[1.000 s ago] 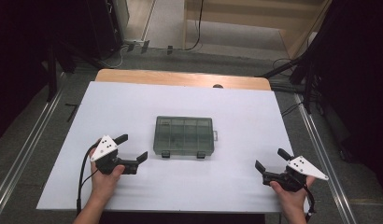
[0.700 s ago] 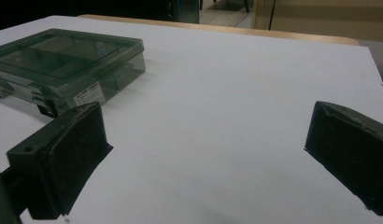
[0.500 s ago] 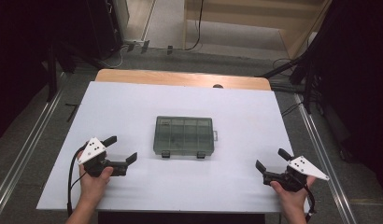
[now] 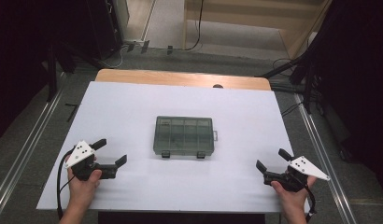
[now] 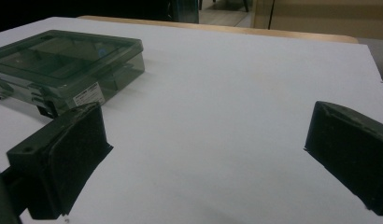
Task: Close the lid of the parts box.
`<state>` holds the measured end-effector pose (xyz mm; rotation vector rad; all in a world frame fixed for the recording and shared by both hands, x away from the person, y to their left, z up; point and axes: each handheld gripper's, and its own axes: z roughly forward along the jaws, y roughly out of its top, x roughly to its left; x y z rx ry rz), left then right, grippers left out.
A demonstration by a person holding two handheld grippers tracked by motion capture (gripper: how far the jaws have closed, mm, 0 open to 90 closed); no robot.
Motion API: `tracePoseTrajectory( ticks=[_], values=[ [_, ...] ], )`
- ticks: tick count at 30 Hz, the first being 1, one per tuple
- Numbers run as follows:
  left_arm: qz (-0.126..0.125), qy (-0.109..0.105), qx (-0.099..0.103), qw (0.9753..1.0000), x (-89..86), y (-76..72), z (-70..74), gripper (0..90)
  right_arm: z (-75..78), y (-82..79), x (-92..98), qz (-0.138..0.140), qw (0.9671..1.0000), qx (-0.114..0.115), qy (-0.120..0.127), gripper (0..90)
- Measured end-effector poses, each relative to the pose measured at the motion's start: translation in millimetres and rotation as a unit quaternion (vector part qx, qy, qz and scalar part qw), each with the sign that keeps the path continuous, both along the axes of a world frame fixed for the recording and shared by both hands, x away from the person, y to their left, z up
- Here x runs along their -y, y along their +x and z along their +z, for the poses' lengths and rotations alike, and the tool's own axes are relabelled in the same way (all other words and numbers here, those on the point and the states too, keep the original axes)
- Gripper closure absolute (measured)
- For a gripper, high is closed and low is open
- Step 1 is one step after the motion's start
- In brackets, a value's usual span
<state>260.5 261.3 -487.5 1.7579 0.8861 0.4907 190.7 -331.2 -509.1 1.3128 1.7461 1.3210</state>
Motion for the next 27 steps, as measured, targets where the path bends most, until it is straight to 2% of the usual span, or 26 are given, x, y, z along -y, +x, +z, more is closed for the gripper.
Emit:
tracePoseTrajectory(
  ticks=[3,19,27],
  values=[
    [0.006,0.006,0.0,1.0,-5.5,-1.2,-0.6,0.0,-0.2,0.1,0.2,0.0,1.0,0.0,0.0,0.0],
    [0.036,0.012,-0.002,0.9993,-40.2,-11.3,-0.4,0.0,-0.8,0.1,0.8,0.0,1.0,0.0,-0.001,0.0],
    [0.038,0.014,-0.006,0.9991,-40.4,-8.1,-2.0,0.0,-0.8,0.2,1.0,0.001,1.0,0.001,0.001,0.0]
  ],
)
